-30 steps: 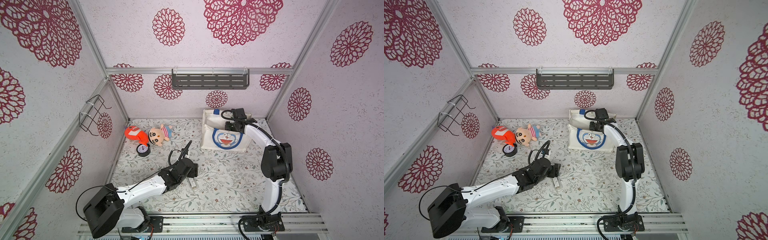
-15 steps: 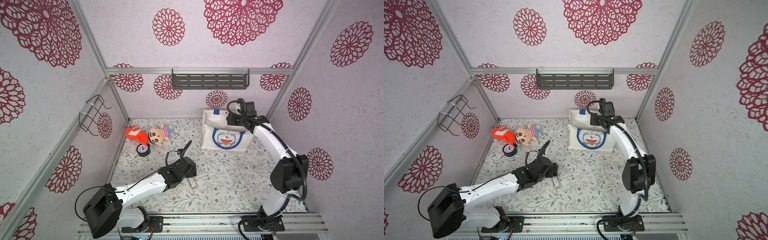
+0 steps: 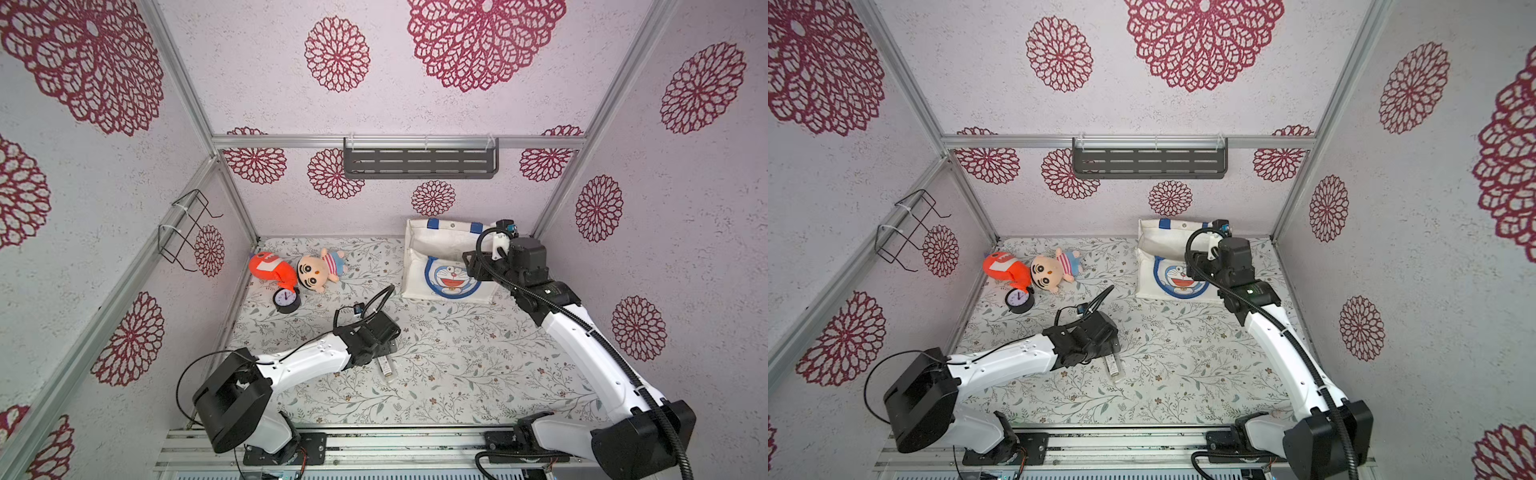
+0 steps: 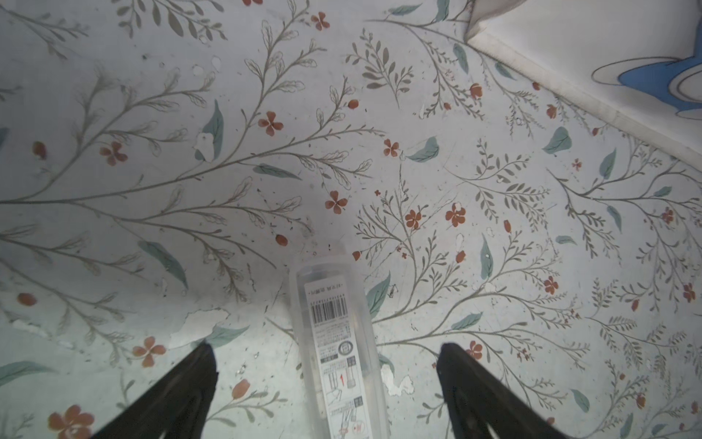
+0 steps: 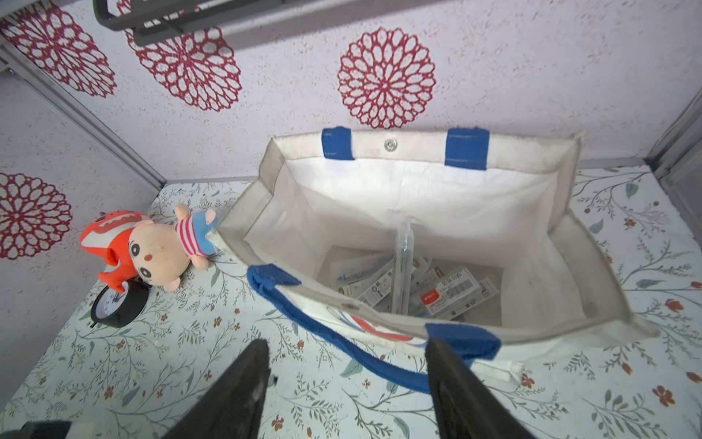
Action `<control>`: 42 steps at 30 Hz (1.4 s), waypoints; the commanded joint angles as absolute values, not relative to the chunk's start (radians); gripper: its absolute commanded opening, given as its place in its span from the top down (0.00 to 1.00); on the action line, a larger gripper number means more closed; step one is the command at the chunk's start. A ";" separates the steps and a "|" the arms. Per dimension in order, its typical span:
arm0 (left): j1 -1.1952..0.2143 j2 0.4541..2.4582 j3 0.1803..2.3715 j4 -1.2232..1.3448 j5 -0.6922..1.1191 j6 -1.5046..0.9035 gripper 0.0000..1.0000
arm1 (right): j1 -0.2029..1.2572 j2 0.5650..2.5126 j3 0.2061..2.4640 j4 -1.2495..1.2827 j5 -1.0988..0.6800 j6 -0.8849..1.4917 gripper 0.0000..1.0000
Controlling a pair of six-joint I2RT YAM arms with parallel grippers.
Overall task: Put the compass set into the canvas bag
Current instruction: Pick up the compass set at the center of the board.
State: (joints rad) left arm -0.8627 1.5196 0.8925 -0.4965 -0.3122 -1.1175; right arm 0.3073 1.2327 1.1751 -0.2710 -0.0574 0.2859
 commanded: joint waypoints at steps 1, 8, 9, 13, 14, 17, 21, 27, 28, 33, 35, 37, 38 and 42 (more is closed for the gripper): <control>-0.856 1.581 0.939 -0.530 -0.276 -1.188 0.06 | 0.313 1.186 1.154 -0.218 -0.104 0.308 0.31; -0.861 1.671 0.964 -0.525 -0.220 -1.269 0.14 | 0.313 1.167 1.126 -0.227 -0.130 0.290 0.31; -0.863 1.686 0.969 -0.528 -0.213 -1.276 0.14 | 0.314 1.165 1.121 -0.221 -0.139 0.292 0.31; -0.872 1.747 0.990 -0.523 -0.177 -1.286 0.18 | 0.314 1.163 1.113 -0.211 -0.155 0.296 0.31; -0.873 1.758 0.992 -0.521 -0.167 -1.287 0.20 | 0.313 1.164 1.113 -0.210 -0.156 0.297 0.31; -0.883 1.781 0.995 -0.519 -0.151 -1.293 0.27 | 0.313 1.167 1.112 -0.212 -0.163 0.298 0.31; -0.886 1.789 0.990 -0.525 -0.152 -1.287 0.36 | 0.314 1.163 1.111 -0.213 -0.161 0.301 0.32; -0.890 1.784 1.001 -0.540 -0.179 -1.256 0.47 | 0.318 1.164 1.111 -0.215 -0.155 0.306 0.32; -0.891 1.785 1.005 -0.546 -0.184 -1.249 0.48 | 0.318 1.166 1.111 -0.215 -0.155 0.307 0.32; -0.900 1.795 1.031 -0.599 -0.207 -1.210 0.51 | 0.328 1.177 1.117 -0.218 -0.154 0.309 0.32; -0.903 1.789 1.031 -0.598 -0.221 -1.191 0.51 | 0.332 1.176 1.117 -0.221 -0.152 0.310 0.32; -0.908 1.777 1.043 -0.596 -0.250 -1.157 0.52 | 0.337 1.176 1.118 -0.228 -0.155 0.310 0.32; -0.914 1.768 1.050 -0.589 -0.267 -1.126 0.52 | 0.340 1.175 1.118 -0.231 -0.160 0.311 0.32; -0.930 1.723 1.052 -0.536 -0.346 -1.032 0.55 | 0.349 1.170 1.106 -0.247 -0.194 0.322 0.32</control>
